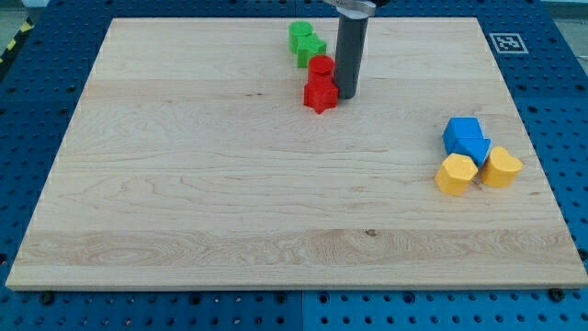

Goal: Separate the red circle from the line of blocks

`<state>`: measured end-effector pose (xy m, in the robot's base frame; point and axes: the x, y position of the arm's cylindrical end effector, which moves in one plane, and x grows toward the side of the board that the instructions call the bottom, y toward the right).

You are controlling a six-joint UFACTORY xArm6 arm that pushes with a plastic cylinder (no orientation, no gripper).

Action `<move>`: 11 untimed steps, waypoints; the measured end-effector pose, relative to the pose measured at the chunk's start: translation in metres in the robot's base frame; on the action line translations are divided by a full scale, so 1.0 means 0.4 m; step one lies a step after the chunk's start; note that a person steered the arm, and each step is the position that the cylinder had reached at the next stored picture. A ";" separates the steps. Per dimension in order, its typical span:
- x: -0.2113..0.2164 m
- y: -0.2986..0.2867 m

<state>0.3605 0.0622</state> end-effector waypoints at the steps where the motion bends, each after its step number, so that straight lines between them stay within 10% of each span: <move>1: 0.000 -0.011; 7: -0.015 0.193; 11: -0.064 -0.037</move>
